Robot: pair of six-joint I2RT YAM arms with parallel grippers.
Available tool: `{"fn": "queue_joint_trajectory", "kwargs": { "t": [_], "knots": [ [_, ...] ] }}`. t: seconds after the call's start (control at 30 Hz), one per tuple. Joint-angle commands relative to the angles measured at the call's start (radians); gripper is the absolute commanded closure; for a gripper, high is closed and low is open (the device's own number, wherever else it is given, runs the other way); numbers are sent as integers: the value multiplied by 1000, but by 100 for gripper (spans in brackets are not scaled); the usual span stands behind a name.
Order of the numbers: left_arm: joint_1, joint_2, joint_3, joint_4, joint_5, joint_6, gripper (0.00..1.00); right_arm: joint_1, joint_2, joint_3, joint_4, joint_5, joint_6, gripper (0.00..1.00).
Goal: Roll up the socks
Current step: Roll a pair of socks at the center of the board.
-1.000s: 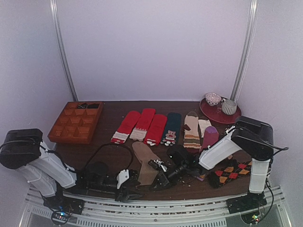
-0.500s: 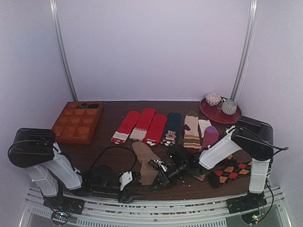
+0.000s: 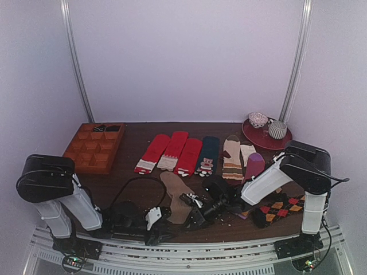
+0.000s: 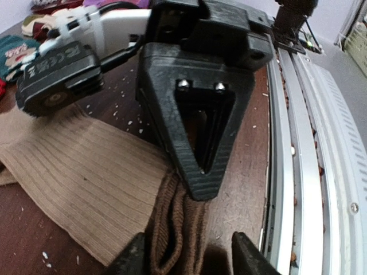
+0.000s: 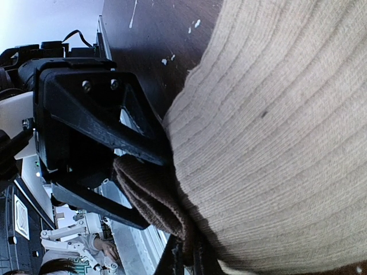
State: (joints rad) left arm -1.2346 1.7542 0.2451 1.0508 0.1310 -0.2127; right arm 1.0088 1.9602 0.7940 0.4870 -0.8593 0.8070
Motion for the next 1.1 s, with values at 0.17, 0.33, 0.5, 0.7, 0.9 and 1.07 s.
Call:
{"fn": "queue_joint_trajectory", "kwargs": {
  "t": [0.17, 0.33, 0.5, 0.7, 0.9, 1.07],
  "knots": [
    [-4, -11, 21, 34, -36, -9, 48, -10, 59, -31, -151, 67, -14, 96],
    [-4, 2, 25, 49, -32, -13, 64, -10, 61, -32, -146, 66, -11, 96],
    [-3, 15, 43, -7, -27, -23, 100, -10, 63, -29, -149, 65, -13, 96],
    [6, 36, 45, -119, -44, -133, 100, -11, 45, -8, -190, 74, -75, 82],
    [35, 4, 55, -347, -23, -270, 100, -9, -103, -10, -187, 181, -287, 62],
    [50, 28, 61, -455, 27, -357, 100, 32, -347, -129, -57, 446, -536, 57]
  ]
}}
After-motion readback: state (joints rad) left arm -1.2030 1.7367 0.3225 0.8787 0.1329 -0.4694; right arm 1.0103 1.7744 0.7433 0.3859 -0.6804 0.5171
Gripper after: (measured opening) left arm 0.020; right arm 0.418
